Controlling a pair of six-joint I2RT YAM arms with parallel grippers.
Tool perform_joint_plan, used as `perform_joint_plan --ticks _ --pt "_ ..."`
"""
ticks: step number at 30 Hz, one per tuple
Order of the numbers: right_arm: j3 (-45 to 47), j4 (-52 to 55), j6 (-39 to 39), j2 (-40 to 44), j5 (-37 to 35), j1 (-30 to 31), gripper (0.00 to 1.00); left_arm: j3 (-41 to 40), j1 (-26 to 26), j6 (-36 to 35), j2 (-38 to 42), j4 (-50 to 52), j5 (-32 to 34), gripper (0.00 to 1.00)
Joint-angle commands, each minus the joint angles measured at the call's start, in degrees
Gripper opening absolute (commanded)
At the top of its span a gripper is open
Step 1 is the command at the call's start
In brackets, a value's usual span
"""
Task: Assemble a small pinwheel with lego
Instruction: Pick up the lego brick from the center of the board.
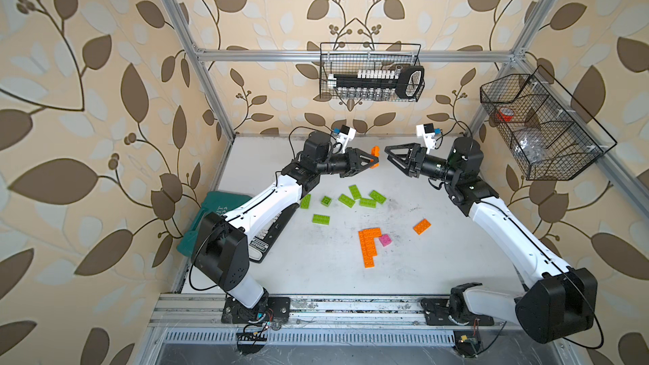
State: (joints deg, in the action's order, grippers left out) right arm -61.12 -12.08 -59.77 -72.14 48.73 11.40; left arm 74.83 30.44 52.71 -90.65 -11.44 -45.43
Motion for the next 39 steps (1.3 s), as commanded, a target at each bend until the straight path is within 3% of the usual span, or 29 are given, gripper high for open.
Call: perform_joint_plan --ticks 1,13,29,31,33,34,35,37,39 --pt "-2.79 -7.23 -5.35 -1.45 2.89 0.45 0.77 0.46 0.3 4.04 3.54 -11.87 -5.99 0.14" --pt "-4.03 -14.9 -12.09 -4.39 5.97 2.8 0.6 2.14 1.46 2.77 4.69 -13.15 -9.11 0.14" --pt "-4.52 -16.68 -13.99 -4.49 7.0 3.43 0.16 2.22 1.77 2.37 4.84 -13.45 -8.89 0.16" --pt "-4.64 -14.99 -12.77 -4.03 6.51 3.39 0.13 2.01 1.75 1.54 5.2 -12.09 -8.39 0.27" --pt "-4.93 -11.93 -10.79 -3.33 5.48 3.43 0.11 1.55 1.68 0.26 5.95 -10.06 -7.35 0.54" --pt "-5.23 -9.35 -9.21 -2.94 4.69 3.45 0.1 1.35 1.55 -0.96 6.57 -8.1 -6.46 0.73" --pt "-5.72 -5.58 -6.41 -2.43 3.5 3.55 0.09 1.29 1.38 -2.97 7.36 -5.03 -5.29 0.84" --pt "-8.1 7.78 3.0 -1.44 -0.92 4.3 0.07 0.96 1.06 -8.69 10.39 4.24 -1.52 0.96" --pt "-11.4 22.02 13.22 -1.09 -9.07 6.39 0.05 0.67 1.03 -15.38 13.23 15.77 4.74 0.99"
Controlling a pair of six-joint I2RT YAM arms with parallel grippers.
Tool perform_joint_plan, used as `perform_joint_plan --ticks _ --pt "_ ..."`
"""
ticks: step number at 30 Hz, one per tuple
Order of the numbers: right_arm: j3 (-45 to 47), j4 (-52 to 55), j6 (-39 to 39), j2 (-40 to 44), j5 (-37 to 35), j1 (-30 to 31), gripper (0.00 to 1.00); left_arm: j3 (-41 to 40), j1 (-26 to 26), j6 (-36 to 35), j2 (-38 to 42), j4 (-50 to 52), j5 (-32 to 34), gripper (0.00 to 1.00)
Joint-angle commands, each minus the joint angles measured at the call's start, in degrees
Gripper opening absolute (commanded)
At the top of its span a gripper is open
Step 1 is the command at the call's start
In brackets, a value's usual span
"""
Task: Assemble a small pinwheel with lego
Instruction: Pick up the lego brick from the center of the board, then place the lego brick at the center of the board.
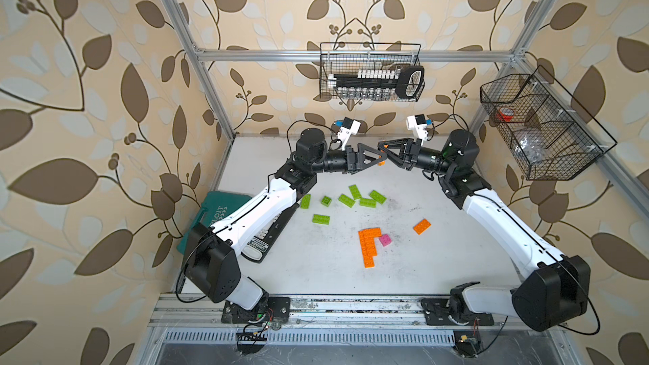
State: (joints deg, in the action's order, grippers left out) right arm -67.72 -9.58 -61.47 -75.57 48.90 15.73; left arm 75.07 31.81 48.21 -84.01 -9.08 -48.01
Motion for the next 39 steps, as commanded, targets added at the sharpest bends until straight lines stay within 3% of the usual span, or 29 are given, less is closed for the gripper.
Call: perform_joint_plan --ticks 1,4,7,12,17,23,34,39 --pt "-7.07 27.04 19.87 1.71 -15.21 4.0 0.04 0.1 -0.37 -13.77 8.22 19.56 12.15 0.99" --pt "-12.38 42.87 27.7 -1.95 -31.63 10.64 0.02 -2.61 -0.41 -17.82 13.97 33.15 29.7 0.99" --pt "-14.33 50.77 28.85 -6.23 -44.0 17.29 0.01 -6.51 -0.5 -17.94 18.73 41.56 42.93 0.99" --pt "-14.94 58.23 26.78 -14.05 -55.61 28.12 0.03 -16.95 -0.6 -12.0 26.97 45.9 52.53 0.99" --pt "-14.35 60.35 22.61 -24.11 -54.97 34.57 0.04 -28.51 -0.93 -3.93 32.35 43.17 54.42 0.99" --pt "-19.23 61.93 22.11 -36.48 -54.71 38.96 0.06 -36.28 -1.44 0.4 34.72 41.59 56.0 0.99" --pt "-26.13 65.46 21.97 -47.78 -56.28 39.64 0.12 -39.72 -1.77 2.22 34.72 41.0 55.41 0.99" --pt "-26.88 65.82 22.01 -49.46 -55.2 39.51 0.25 -40.96 -1.84 2.84 34.22 40.48 54.64 0.99"
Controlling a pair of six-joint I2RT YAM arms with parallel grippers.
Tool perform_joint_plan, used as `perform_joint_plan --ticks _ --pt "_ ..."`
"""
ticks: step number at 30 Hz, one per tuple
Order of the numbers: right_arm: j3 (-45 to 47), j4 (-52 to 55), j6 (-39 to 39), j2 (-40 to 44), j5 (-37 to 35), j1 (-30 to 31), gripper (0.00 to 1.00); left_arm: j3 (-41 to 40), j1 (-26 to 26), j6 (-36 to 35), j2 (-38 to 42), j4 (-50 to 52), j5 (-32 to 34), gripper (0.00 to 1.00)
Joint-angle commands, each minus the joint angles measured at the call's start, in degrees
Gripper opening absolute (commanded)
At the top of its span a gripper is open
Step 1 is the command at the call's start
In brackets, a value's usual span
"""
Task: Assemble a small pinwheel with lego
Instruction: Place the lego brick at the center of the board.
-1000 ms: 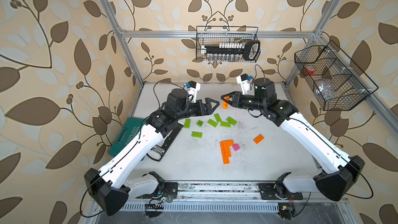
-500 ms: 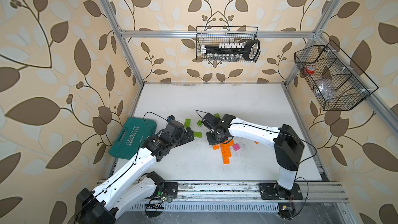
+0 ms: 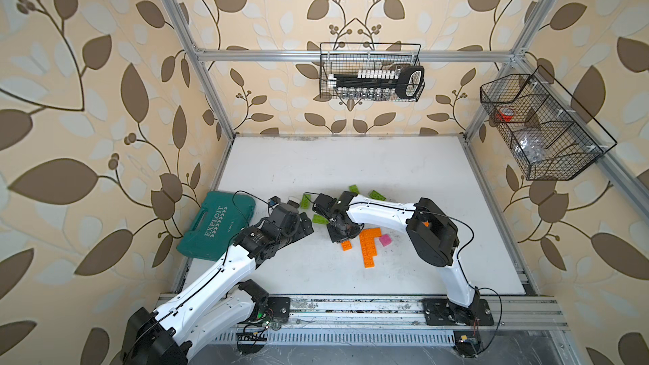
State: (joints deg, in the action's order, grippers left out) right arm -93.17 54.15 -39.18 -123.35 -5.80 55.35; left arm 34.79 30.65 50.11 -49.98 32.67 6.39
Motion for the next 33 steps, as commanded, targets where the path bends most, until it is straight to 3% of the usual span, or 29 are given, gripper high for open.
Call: perform_joint_plan --ticks 1,7,12,16,21,24,28,33 --pt "-1.41 2.18 -0.28 -1.78 -0.31 -0.13 0.28 -1.04 -0.74 1.1 0.35 -1.29 0.11 0.99" --pt "-1.14 1.84 -0.28 -1.95 1.17 -0.38 0.42 -2.26 -0.69 1.75 1.38 -1.05 -0.24 0.99" --pt "-1.36 1.48 0.13 0.04 2.72 -0.6 0.44 -2.96 -0.72 1.94 1.9 -1.27 -1.64 0.98" --pt "1.59 -0.25 0.41 5.5 2.97 -0.6 0.41 -4.88 1.08 2.53 -0.05 -4.6 -6.12 0.93" --pt "8.7 -1.99 0.25 11.86 4.01 -0.57 0.32 -6.57 12.83 6.9 -5.17 -10.38 -1.4 0.83" --pt "12.07 -2.34 0.22 13.5 4.43 -0.54 0.23 -8.76 16.42 9.86 -8.97 -16.63 -1.36 0.78" --pt "13.75 -2.73 0.68 13.09 5.21 -0.55 0.15 -11.75 16.46 12.53 -10.84 -22.76 -2.6 0.68" --pt "12.35 -2.61 1.71 11.36 5.57 -0.5 0.13 -12.78 14.59 12.31 -9.89 -23.6 -2.8 0.66"
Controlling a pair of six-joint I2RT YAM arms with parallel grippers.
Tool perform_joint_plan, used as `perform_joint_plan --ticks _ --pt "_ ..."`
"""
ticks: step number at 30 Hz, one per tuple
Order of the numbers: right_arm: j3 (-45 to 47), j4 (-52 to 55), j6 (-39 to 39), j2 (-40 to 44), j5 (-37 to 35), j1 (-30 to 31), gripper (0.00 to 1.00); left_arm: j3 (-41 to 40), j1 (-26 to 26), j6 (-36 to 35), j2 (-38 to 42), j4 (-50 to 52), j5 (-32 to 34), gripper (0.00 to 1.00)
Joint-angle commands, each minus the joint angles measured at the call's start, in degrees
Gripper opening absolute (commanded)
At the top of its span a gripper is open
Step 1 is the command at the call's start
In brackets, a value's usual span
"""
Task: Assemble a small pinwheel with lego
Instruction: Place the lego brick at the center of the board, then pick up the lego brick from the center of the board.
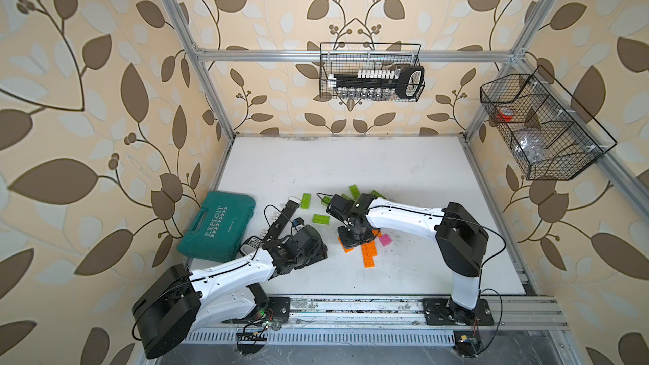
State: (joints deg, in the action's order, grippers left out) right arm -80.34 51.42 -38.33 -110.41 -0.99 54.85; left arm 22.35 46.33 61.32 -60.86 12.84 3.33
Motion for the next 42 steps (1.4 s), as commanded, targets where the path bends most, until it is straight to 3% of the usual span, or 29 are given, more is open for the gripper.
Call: perform_joint_plan --ticks 1,7,32,42 --pt "-0.82 0.26 0.97 -2.05 0.81 -0.09 0.12 -0.89 -2.06 1.24 1.09 -4.53 -0.66 0.66" --pt "-1.47 1.04 1.32 -3.71 1.21 -0.01 0.12 -1.79 -5.27 0.51 1.53 -5.38 -2.93 0.65" --pt "-3.09 2.8 1.41 -6.2 0.0 0.67 0.14 -1.56 -6.53 -1.11 2.06 -4.4 -3.68 0.65" --pt "-3.86 4.83 1.59 -6.97 -0.98 1.02 0.07 -1.17 -6.99 -1.63 2.57 -3.37 -3.57 0.65"
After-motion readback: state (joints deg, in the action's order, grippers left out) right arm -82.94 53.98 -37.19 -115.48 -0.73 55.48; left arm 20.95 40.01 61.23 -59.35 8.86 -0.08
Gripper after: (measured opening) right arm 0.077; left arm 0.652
